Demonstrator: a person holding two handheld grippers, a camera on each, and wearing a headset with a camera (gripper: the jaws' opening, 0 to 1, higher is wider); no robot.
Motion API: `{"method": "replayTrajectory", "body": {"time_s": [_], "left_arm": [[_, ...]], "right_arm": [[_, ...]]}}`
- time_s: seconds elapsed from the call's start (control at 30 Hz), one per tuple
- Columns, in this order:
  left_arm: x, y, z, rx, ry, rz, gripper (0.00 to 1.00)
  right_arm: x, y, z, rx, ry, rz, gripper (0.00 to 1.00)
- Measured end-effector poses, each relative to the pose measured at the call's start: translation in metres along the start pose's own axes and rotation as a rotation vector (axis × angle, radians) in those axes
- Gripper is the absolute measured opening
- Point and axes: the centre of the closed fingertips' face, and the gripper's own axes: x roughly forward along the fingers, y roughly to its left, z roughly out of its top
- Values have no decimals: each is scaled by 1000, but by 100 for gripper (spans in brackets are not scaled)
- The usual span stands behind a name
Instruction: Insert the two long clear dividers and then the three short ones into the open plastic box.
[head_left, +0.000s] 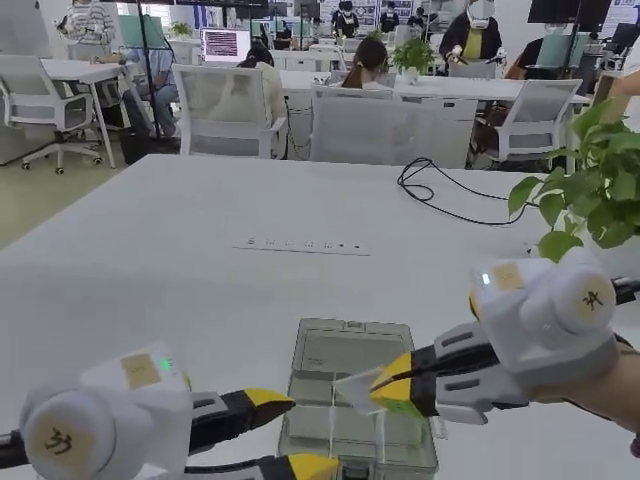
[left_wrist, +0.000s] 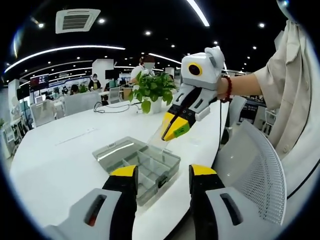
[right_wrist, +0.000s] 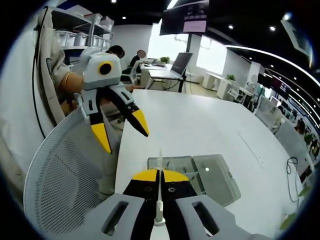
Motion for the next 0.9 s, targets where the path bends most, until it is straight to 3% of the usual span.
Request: {"method": "replayTrajectory", "body": {"time_s": [0.5,0.9], "left_arm": [[3,13,-5,-36,18,58,60],[5,16,-5,-63,15,69,67]], "right_arm": [[11,-25,-21,3,79,-68,2],[18,-37,-44,40,137,-88,2]]}}
